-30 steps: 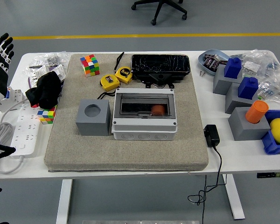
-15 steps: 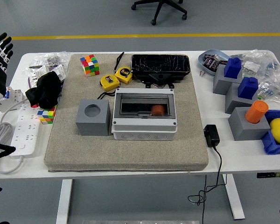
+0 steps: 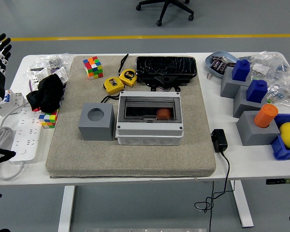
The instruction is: Fetch the battery,place it into the box,close the lid of the box
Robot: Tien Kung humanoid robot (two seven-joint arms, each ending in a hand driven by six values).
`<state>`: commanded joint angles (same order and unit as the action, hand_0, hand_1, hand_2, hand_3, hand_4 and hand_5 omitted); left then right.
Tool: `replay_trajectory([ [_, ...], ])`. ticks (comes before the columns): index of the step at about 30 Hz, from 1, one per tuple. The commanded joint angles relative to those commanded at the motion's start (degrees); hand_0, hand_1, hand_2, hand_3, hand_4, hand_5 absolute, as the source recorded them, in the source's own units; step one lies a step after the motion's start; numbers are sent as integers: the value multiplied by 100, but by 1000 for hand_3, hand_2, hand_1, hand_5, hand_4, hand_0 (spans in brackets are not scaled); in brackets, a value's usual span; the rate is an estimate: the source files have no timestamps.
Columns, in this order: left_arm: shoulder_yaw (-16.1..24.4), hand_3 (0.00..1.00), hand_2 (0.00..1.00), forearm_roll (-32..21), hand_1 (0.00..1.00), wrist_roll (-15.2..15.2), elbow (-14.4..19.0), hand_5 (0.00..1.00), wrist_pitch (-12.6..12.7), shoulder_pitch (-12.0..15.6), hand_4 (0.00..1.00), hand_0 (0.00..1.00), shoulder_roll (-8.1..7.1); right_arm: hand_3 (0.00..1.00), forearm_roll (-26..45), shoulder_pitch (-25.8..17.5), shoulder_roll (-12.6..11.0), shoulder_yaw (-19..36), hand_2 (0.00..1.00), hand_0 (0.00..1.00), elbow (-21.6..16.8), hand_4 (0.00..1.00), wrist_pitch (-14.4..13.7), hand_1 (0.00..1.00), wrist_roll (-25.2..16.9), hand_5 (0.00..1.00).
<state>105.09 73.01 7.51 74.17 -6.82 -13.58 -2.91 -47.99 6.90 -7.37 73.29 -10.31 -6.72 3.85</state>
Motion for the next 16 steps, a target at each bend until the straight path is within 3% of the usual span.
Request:
replay_trajectory([
  [16, 9, 851, 881, 6, 938, 17, -10, 998, 8, -23, 998, 987, -7, 855, -21, 3, 1, -15, 836, 878, 0, 998, 0, 868, -4, 998],
])
